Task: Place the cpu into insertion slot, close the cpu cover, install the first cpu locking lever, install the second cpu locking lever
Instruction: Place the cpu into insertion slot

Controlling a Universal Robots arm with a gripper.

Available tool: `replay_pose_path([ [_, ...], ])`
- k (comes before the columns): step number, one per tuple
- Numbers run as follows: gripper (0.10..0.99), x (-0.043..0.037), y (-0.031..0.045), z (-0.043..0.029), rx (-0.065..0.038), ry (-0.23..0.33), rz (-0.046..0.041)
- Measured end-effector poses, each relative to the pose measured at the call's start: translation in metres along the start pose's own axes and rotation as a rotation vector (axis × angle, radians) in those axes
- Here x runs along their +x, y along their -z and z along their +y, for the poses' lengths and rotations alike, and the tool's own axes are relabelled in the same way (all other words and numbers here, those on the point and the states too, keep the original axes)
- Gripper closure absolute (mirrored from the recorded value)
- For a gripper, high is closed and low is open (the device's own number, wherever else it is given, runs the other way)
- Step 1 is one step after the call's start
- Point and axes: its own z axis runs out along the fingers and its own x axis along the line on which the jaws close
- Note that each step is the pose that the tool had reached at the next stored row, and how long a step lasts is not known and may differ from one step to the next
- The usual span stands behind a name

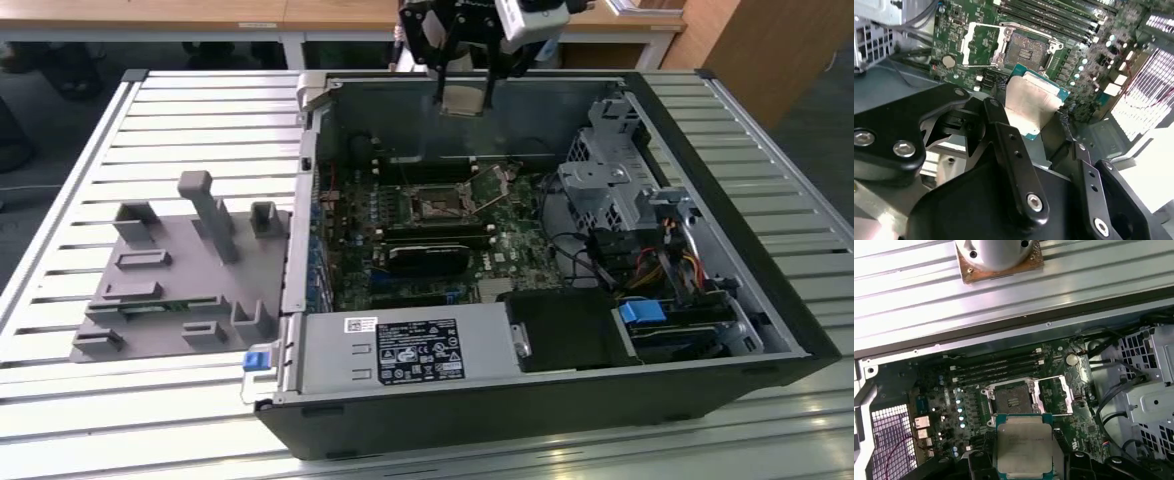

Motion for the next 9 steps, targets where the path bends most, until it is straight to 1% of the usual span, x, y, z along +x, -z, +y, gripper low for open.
replay_pose_path([
  [9,0.557,0.0000,-0.0012,-0.0001,-0.003,-0.153,-0.0137],
])
